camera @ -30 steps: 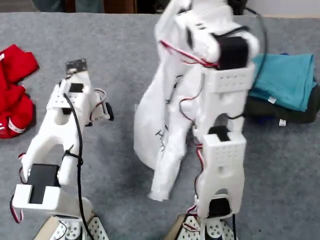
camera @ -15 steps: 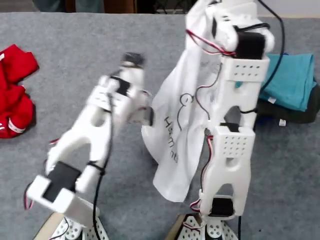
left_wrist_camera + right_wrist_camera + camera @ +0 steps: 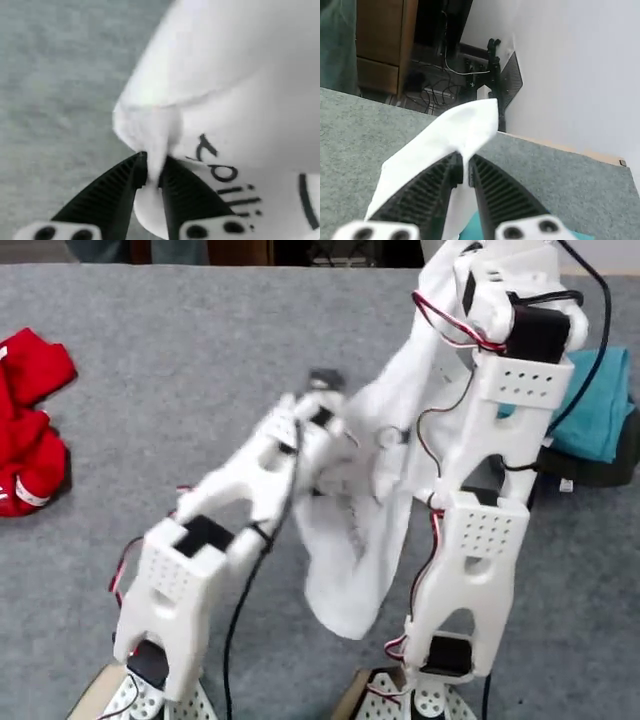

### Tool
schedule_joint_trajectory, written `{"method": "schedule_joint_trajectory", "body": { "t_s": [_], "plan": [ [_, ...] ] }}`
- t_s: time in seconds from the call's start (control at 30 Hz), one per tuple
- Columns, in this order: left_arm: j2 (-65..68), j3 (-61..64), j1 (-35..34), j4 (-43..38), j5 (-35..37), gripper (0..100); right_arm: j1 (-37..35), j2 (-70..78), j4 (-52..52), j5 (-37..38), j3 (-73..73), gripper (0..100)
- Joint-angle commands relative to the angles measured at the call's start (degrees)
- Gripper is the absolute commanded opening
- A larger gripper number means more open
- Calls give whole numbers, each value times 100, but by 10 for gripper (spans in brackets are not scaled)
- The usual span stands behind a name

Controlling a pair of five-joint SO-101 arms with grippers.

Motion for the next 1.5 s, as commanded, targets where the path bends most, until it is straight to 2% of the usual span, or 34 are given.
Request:
{"method": "schedule_joint_trajectory", "body": {
  "t_s": [0.0, 0.13, 0.3, 0.47, 0.57, 0.67, 0.8, 0.9, 1.0, 1.07, 1.2, 1.33, 1.47],
  "plan": [
    [-273, -848, -813, 615, -308, 30, 26, -75, -132, 35, -224, 13],
    [-809, -1455, -1851, 1020, -1152, 29, -299, -66, 141, 149, -224, 13],
    [-1644, -2185, -3152, 1582, -2048, 29, -949, -4, 607, 941, 321, 13],
    [-1916, -2053, -3881, 2040, -2136, 29, -1459, -22, 809, 1705, 1305, 13],
    [-1609, -1042, -3758, 2013, -2145, 30, -1609, -13, 976, 2031, 1534, 13],
    [-1160, 338, -3090, 1793, -2154, 30, -1574, -22, 1169, 2286, 1516, 13],
    [-985, 2229, -1692, 879, -2110, 30, -1240, -110, 1363, 2347, 1086, 13],
    [-1169, 2835, -1138, 440, -1697, 80, -976, -198, 1609, 2356, 787, 13],
    [-1433, 2888, -1262, 457, -1248, 169, -809, -277, 1644, 2356, 769, 13],
    [-1670, 2888, -1464, 563, -1327, 200, -791, -277, 1653, 2426, 769, 13],
    [-2303, 2624, -1710, 1284, -2127, 202, -818, -268, 1635, 2558, 989, 13],
    [-3033, 1596, -1912, 2312, -3042, 202, -853, -277, 1512, 2681, 1253, 13],
    [-3086, 347, -2484, 2382, -3490, 202, -853, -277, 1319, 2708, 1455, 13]
  ]
}}
